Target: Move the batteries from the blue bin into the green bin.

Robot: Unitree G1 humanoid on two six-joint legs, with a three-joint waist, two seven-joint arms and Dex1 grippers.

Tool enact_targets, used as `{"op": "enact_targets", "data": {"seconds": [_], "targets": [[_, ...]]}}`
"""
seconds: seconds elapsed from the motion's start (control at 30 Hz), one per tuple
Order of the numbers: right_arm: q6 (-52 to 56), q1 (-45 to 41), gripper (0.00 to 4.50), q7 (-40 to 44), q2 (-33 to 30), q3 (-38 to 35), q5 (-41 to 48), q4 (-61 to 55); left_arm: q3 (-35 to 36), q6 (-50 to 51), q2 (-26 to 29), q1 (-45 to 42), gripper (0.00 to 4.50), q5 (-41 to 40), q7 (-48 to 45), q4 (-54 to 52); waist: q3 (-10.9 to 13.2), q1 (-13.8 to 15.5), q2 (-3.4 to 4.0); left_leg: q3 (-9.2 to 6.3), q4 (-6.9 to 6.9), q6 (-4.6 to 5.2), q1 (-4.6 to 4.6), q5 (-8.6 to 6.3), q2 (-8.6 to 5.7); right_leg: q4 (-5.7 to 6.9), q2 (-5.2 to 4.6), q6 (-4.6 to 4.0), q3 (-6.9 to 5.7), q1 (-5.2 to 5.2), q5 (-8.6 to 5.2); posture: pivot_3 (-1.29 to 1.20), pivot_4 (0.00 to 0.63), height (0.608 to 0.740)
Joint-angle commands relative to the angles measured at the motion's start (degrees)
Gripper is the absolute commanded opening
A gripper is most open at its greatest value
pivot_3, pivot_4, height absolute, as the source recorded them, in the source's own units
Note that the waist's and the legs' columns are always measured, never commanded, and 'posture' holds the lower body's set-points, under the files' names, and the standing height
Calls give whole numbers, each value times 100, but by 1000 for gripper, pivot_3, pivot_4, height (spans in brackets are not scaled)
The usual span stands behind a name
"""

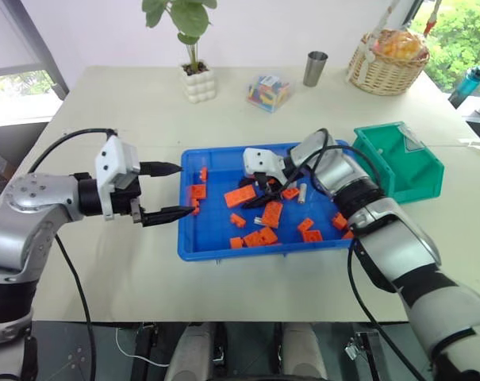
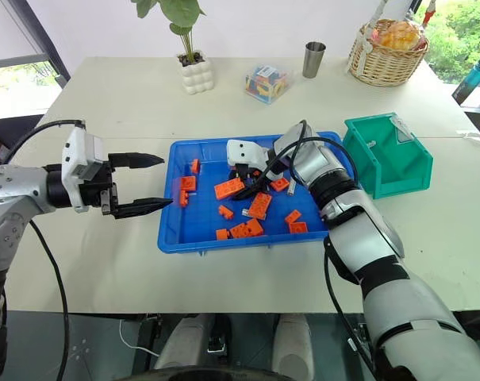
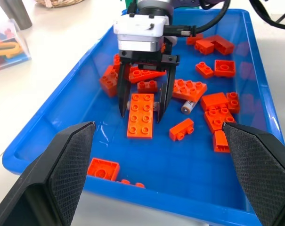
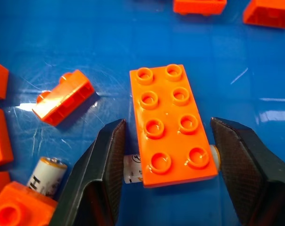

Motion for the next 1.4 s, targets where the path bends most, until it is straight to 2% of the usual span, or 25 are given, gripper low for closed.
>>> {"op": "enact_targets", "data": {"seconds": [0.03, 0.33, 0.73, 1.0, 1.13, 1.4], "targets": [[74, -51, 2236, 13, 227, -287, 144, -386, 160, -82, 70, -99, 4500, -35, 14, -24, 0, -15, 1, -1, -1, 0, 0, 0, 0, 0, 1, 0, 0, -1, 0, 0, 150, 644], [840, 511, 2236, -47, 611, -257, 243, -1940, 22, -199, -20, -217, 4500, 34, 2, 99, 1, -48, 1, -14, -5, -2, 0, 1, -6, 4, 3, 0, 7, 1, 0, 0, 150, 644], [693, 441, 2236, -271, 25, -442, 90, -1775, -57, -261, -78, -295, 4500, 69, 47, 142, 1, -56, 1, -15, -5, -1, 0, 1, -11, 6, 2, 0, 11, 0, 0, 0, 150, 644], [890, 156, 2236, -343, -1650, -1551, 376, -1884, -211, -306, -188, -379, 4500, 134, 44, 156, 5, 62, 5, -15, -1, -1, -2, 0, -19, 3, -8, 0, 13, 3, 0, 0, 150, 644], [785, 552, 2236, -604, -2951, -2083, 225, -1652, -285, -365, -309, -436, 4500, 207, 72, 242, 5, 113, 4, -15, -2, 0, -2, 0, -21, -1, -13, 1, 13, 12, 0, 0, 150, 644], [913, 1414, 2236, -1350, -3945, -2605, 126, -1558, -421, -468, -455, -661, 4500, 298, -5, 463, 7, 46, 6, -3, -2, 1, -4, 0, -18, -6, -40, 10, 19, 41, -29, 0, 150, 644]]}}
